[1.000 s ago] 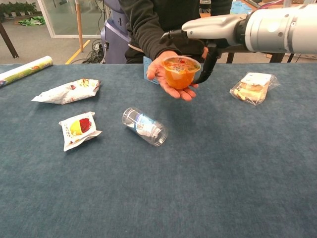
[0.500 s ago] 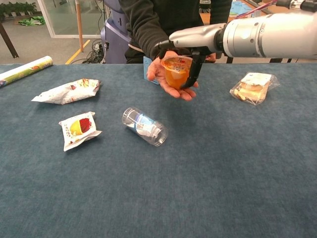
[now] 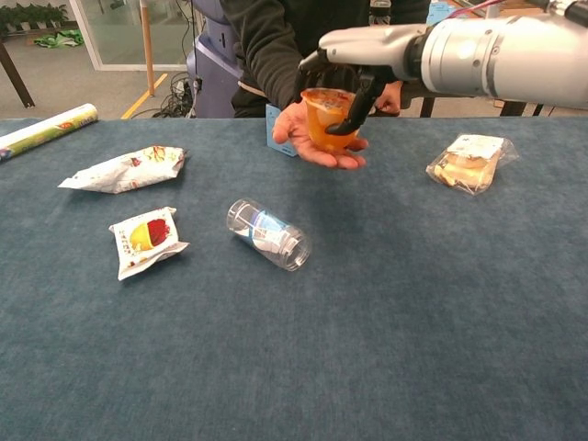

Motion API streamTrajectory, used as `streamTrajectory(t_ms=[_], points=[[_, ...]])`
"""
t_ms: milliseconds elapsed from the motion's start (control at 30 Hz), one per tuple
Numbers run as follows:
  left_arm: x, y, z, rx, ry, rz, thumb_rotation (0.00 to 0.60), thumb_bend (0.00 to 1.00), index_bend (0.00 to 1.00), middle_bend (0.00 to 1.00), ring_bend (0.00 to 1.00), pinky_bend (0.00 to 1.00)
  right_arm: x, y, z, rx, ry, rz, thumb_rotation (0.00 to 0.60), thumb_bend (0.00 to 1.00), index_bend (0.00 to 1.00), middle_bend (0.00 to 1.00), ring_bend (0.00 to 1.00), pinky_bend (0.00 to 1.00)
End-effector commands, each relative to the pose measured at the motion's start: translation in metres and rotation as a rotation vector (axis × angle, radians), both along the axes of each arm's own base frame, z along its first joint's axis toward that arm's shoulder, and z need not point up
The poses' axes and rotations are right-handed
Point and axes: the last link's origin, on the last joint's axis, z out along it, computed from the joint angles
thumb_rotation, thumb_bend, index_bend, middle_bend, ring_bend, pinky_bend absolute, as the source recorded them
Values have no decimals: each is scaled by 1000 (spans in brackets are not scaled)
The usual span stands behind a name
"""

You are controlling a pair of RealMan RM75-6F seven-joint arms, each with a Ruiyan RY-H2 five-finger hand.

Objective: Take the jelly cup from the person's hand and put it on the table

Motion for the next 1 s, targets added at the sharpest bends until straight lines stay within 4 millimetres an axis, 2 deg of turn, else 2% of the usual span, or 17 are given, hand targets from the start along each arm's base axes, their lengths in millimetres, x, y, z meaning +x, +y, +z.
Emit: streamTrajectory(t_ms=[33,133,267,433,533,667,1000], points=[[0,0,0,1,0,0,600,210,144,75,89,18,-6,7,20,-21,-28,-1,600,507,439,342,267,560],[0,0,-1,-4,-1,-1,600,211,144,75,89,17,-21,17,40,-33,-36,-17,600,507,440,345,268,560],[1,0,0,-2,-3,-7,600,210,144,75,89,18,-50,28,55,-44,-3,-52,600,507,440,346,268,560],[3,0,-3,-9,-6,-13,600,211,144,75,89,18,-88,39,62,-49,46,-114,600,507,440,349,268,560],[5,1,-6,-19,-7,-24,600,210,144,75,89,17,-108,43,57,-34,74,-150,600,506,439,349,268,560],[8,1,-8,-21,-10,-32,600,210,144,75,89,17,-124,42,44,-18,86,-171,600,506,439,349,268,560],[9,-1,-9,-18,-14,-31,600,211,143,75,89,18,-140,34,-2,27,108,-159,600,495,439,349,270,546]])
